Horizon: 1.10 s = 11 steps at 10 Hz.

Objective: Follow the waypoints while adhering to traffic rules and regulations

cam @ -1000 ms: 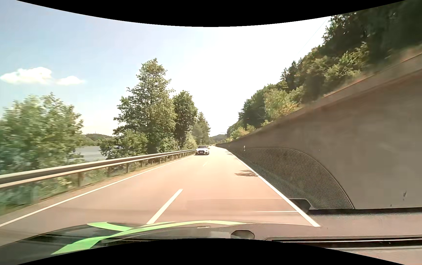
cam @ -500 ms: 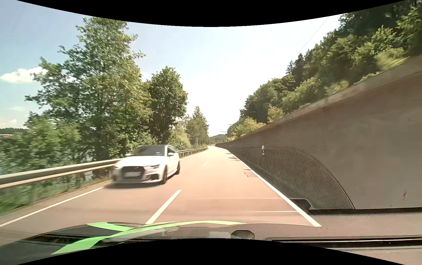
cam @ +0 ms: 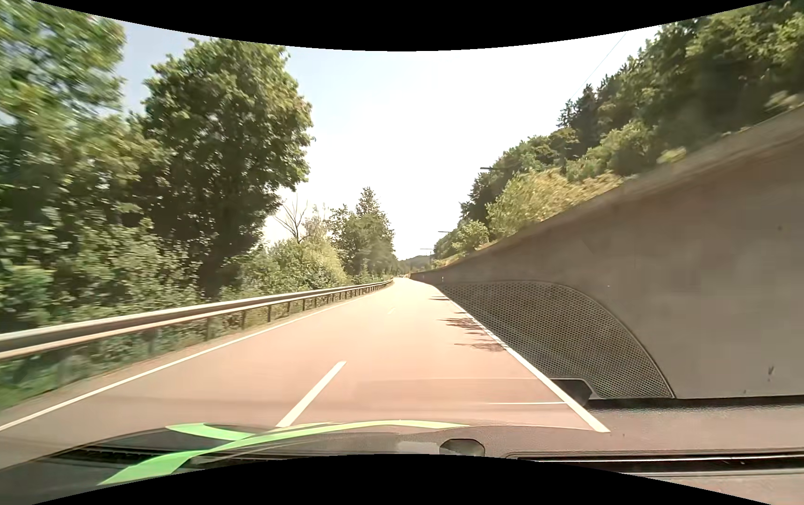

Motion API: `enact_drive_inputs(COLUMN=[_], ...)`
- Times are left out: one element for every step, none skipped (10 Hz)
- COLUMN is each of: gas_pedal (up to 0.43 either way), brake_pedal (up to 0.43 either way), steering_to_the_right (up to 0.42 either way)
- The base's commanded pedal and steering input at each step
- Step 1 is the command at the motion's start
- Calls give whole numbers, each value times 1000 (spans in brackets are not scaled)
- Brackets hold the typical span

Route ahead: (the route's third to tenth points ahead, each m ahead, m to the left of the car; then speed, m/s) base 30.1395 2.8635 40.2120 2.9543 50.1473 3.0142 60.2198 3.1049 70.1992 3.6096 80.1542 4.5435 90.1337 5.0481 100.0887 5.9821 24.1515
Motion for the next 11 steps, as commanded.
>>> enact_drive_inputs(gas_pedal=[280,280,280,260,240,209,209,209,220,248,260], brake_pedal=[0,0,0,0,0,0,0,0,0,0,0], steering_to_the_right=[-2,-2,-2,-3,-4,-4,-4,-4,-4,-4,-4])
